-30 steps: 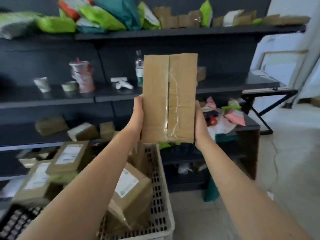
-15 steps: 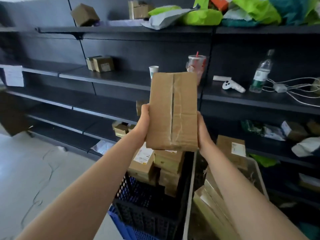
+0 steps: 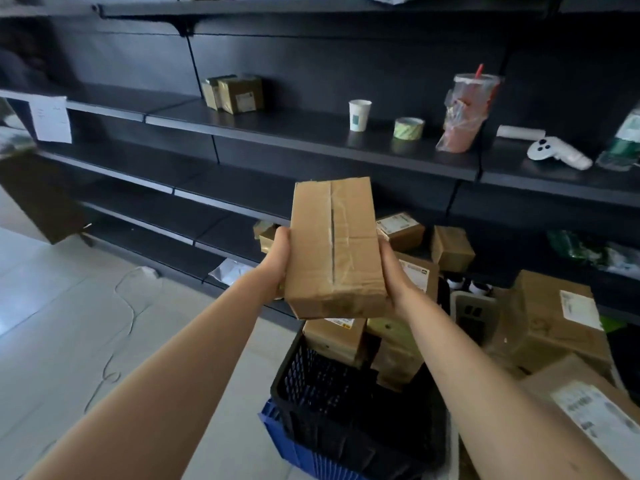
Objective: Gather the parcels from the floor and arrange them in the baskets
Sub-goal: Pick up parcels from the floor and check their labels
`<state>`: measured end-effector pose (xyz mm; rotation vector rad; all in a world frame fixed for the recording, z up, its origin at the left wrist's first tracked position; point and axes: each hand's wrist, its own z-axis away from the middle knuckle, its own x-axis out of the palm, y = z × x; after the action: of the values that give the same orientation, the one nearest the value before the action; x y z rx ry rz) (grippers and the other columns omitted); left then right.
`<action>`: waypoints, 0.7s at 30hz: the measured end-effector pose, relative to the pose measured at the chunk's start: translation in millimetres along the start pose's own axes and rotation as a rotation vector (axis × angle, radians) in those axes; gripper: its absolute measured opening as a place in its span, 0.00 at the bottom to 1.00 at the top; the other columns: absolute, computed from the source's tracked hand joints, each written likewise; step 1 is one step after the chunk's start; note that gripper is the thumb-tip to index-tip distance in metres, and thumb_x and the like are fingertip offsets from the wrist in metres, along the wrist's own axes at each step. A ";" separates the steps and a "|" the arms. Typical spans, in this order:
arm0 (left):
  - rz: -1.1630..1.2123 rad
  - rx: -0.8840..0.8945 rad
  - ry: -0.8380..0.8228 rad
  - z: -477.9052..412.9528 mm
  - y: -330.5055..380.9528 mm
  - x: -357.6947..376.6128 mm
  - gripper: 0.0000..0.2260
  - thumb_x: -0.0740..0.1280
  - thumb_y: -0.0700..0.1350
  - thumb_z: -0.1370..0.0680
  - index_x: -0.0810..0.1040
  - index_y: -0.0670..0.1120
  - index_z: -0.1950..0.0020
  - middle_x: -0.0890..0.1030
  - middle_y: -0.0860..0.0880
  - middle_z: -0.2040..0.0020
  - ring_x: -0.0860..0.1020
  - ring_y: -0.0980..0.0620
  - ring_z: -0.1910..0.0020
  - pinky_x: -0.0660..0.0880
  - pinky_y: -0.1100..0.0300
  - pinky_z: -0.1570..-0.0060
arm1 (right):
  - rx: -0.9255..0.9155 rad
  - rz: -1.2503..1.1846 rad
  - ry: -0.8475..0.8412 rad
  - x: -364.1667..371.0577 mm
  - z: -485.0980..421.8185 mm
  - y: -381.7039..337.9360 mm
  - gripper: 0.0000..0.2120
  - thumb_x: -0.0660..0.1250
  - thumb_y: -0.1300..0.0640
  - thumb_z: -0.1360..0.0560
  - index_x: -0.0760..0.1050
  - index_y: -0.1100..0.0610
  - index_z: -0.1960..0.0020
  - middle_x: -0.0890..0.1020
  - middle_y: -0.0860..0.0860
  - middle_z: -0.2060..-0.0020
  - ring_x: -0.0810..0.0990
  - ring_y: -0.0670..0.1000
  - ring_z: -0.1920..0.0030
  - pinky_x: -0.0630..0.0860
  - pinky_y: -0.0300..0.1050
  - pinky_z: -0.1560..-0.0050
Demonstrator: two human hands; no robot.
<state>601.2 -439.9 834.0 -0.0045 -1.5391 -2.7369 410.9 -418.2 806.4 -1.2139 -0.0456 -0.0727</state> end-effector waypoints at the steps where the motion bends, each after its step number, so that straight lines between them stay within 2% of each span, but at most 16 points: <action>1: -0.014 -0.015 -0.028 -8.0 1.1 -4.6 0.28 0.49 0.66 0.21 0.76 0.47 0.41 0.82 0.43 0.46 0.80 0.44 0.47 0.77 0.50 0.47 | 0.005 -0.029 0.023 5.3 -2.2 0.7 0.26 0.50 0.31 0.21 0.75 0.47 0.38 0.79 0.53 0.40 0.75 0.54 0.37 0.67 0.57 0.30; 5: -0.109 -0.044 -0.090 -30.3 4.4 -26.2 0.30 0.51 0.69 0.25 0.75 0.49 0.38 0.81 0.43 0.42 0.79 0.42 0.42 0.74 0.43 0.38 | 0.009 -0.082 0.111 24.1 -15.3 7.4 0.23 0.52 0.35 0.20 0.76 0.48 0.41 0.80 0.55 0.41 0.77 0.55 0.38 0.69 0.56 0.31; 7: -0.135 -0.051 -0.119 -40.9 4.9 -35.6 0.29 0.52 0.69 0.25 0.74 0.49 0.38 0.80 0.44 0.42 0.79 0.42 0.43 0.74 0.42 0.38 | 0.016 -0.102 0.136 32.9 -19.2 10.7 0.21 0.51 0.36 0.19 0.75 0.47 0.41 0.81 0.55 0.42 0.77 0.55 0.39 0.71 0.53 0.35; 10: -0.162 -0.067 -0.172 -45.5 5.4 -43.4 0.27 0.52 0.67 0.25 0.74 0.49 0.40 0.80 0.44 0.43 0.78 0.42 0.43 0.73 0.43 0.39 | 0.026 -0.136 0.217 43.3 -17.7 19.5 0.20 0.50 0.40 0.17 0.73 0.50 0.39 0.80 0.51 0.50 0.76 0.51 0.44 0.72 0.46 0.49; 13: -0.198 -0.079 -0.221 -49.1 -1.0 -44.1 0.31 0.54 0.69 0.30 0.76 0.50 0.38 0.81 0.44 0.41 0.79 0.42 0.43 0.73 0.42 0.38 | 0.012 -0.155 0.270 46.4 -11.2 28.2 0.21 0.51 0.42 0.17 0.73 0.52 0.34 0.79 0.51 0.45 0.76 0.50 0.43 0.72 0.45 0.50; 15: -0.193 -0.085 -0.242 -47.8 -6.9 -43.5 0.32 0.54 0.69 0.31 0.76 0.51 0.38 0.81 0.44 0.41 0.79 0.42 0.43 0.73 0.42 0.38 | 0.003 -0.118 0.291 45.9 -3.5 30.8 0.18 0.53 0.42 0.17 0.74 0.50 0.39 0.80 0.50 0.48 0.78 0.49 0.47 0.73 0.44 0.49; 18: -0.176 -0.087 -0.221 -30.2 -13.3 -35.3 0.29 0.52 0.69 0.27 0.74 0.50 0.39 0.80 0.44 0.41 0.78 0.42 0.43 0.74 0.44 0.40 | 0.063 -0.122 0.272 32.9 5.0 36.5 0.18 0.55 0.36 0.21 0.77 0.46 0.47 0.81 0.52 0.45 0.77 0.54 0.42 0.73 0.52 0.38; 19: -0.158 -0.084 -0.210 -25.7 -16.3 -30.5 0.27 0.50 0.68 0.24 0.73 0.50 0.39 0.79 0.45 0.43 0.78 0.43 0.45 0.75 0.46 0.43 | 0.076 -0.114 0.253 28.5 11.7 35.1 0.18 0.56 0.35 0.21 0.77 0.45 0.49 0.82 0.52 0.47 0.78 0.54 0.43 0.74 0.52 0.41; 21: -0.157 -0.083 -0.162 -16.5 -25.6 -17.8 0.25 0.47 0.65 0.22 0.71 0.50 0.38 0.78 0.46 0.45 0.78 0.45 0.48 0.76 0.48 0.48 | 0.073 -0.120 0.218 15.5 21.0 35.6 0.17 0.55 0.37 0.20 0.77 0.46 0.51 0.82 0.50 0.54 0.79 0.51 0.50 0.75 0.48 0.52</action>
<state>618.9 -440.7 803.5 -0.1136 -1.5212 -2.9892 429.3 -386.7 781.7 -1.1236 0.0695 -0.3053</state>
